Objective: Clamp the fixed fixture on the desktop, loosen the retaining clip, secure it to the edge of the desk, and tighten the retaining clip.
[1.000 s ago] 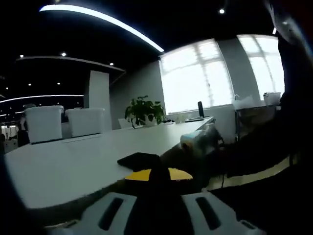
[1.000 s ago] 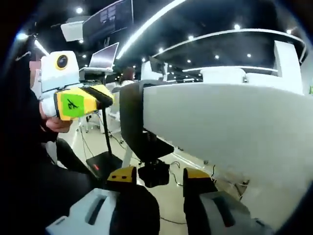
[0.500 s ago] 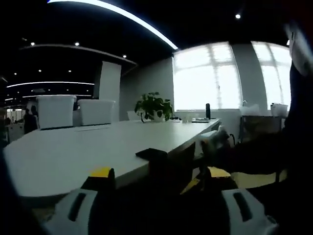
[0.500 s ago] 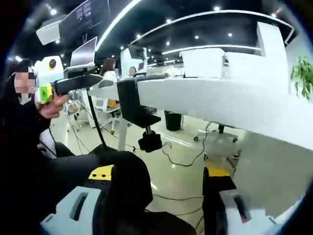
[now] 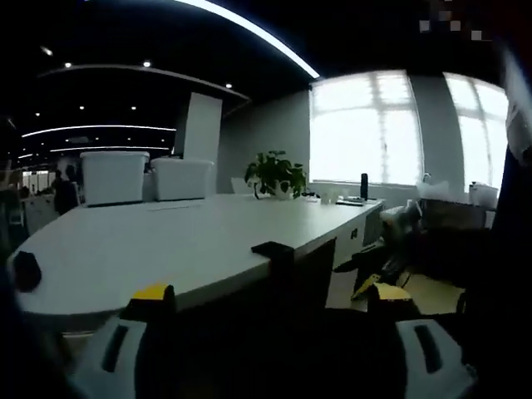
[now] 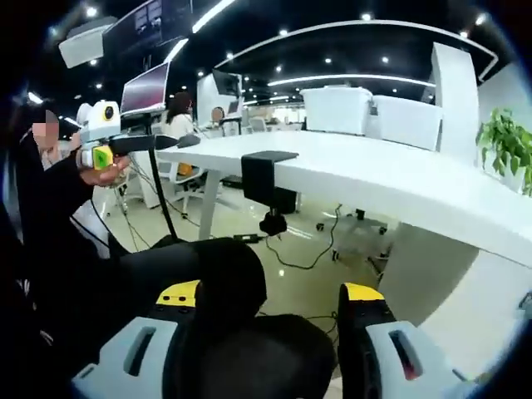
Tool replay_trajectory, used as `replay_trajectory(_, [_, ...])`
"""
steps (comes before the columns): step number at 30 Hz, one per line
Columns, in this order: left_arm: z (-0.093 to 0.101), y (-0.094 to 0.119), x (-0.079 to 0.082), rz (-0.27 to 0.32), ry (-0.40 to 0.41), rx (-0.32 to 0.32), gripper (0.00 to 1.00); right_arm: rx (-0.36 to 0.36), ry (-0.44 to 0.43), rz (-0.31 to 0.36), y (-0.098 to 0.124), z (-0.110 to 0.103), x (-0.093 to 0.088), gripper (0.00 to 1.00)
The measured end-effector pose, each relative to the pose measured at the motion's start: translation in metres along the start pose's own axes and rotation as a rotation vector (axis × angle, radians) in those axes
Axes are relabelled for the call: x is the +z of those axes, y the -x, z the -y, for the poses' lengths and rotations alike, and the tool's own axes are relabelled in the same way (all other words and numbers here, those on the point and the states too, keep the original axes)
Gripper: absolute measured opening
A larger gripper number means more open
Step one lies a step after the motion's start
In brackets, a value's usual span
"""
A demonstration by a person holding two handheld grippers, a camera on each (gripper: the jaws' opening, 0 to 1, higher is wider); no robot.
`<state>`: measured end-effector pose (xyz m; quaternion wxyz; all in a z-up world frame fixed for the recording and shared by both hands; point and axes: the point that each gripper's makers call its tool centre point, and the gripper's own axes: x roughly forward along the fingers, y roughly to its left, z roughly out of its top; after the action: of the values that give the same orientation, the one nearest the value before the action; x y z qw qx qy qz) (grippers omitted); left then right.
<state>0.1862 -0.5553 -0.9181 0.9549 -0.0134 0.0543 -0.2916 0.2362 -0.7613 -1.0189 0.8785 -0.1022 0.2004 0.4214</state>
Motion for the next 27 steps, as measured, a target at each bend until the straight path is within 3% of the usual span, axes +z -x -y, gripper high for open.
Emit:
replay_trajectory(3, [-0.004,0.012,-0.002,-0.024,0.019,0.009,0.95,-0.023,-0.001,0.007,0.019,0.003,-0.002,0.61])
replay_trajectory(7, [-0.017,0.031,-0.003,-0.050,-0.009,0.056,0.95,-0.131,-0.020,-0.049,0.052,0.028,-0.016,0.61])
replay_trajectory(10, [-0.025,0.046,0.003,-0.040,0.000,0.087,0.95,-0.250,-0.001,-0.028,0.081,0.048,-0.013,0.64])
replay_trajectory(12, [-0.027,0.056,0.007,-0.035,0.008,0.098,0.95,-0.255,-0.002,0.048,0.099,0.049,-0.003,0.63])
replay_trajectory(19, [-0.036,0.101,0.013,-0.098,-0.084,0.173,0.95,-0.332,0.013,0.035,0.164,0.052,-0.004,0.64])
replay_trajectory(22, [-0.040,0.121,0.019,-0.088,-0.074,0.212,0.95,-0.374,-0.002,0.027,0.198,0.051,-0.007,0.64])
replay_trajectory(27, [-0.040,0.145,0.015,-0.114,-0.021,0.232,0.95,-0.427,-0.005,0.012,0.236,0.043,-0.009,0.65])
